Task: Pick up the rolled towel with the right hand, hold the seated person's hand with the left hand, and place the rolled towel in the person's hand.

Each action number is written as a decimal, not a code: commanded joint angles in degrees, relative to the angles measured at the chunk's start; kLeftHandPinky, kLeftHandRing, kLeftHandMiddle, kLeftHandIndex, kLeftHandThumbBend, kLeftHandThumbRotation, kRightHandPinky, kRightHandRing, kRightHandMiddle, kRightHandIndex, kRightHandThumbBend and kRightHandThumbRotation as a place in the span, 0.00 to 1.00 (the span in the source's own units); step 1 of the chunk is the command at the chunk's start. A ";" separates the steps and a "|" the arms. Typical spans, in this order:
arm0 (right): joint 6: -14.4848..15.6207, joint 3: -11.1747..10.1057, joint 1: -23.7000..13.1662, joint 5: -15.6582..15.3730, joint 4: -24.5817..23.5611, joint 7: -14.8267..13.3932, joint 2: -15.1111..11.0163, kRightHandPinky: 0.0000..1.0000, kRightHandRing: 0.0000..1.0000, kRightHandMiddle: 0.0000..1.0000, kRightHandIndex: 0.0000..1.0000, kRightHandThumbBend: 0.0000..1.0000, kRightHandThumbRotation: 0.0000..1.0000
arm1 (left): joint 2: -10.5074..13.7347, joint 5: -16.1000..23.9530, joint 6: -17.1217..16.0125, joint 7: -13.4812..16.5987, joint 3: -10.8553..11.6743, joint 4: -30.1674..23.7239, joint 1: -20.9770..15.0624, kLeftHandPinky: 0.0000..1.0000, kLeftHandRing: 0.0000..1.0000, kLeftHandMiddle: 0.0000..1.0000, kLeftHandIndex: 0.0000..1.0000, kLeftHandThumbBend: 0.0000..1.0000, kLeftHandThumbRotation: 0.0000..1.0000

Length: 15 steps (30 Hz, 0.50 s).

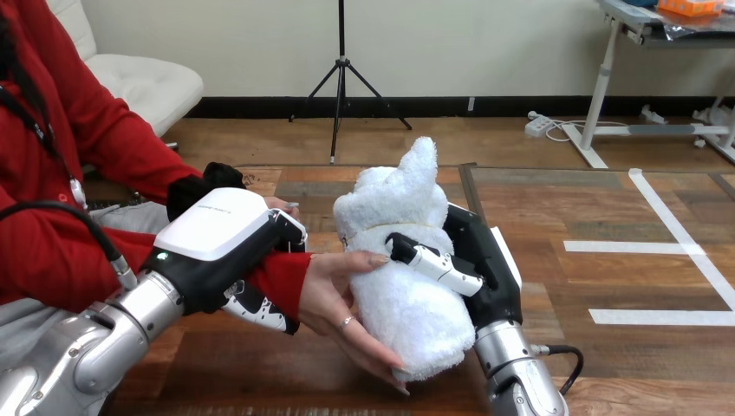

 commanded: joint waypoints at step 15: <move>-5.15 3.92 -2.35 -3.95 -1.79 -7.67 12.85 0.08 0.13 0.23 0.27 0.56 0.00 | 0.01 -1.32 1.28 0.56 2.71 -2.24 -0.27 0.29 0.32 0.37 0.36 0.81 0.03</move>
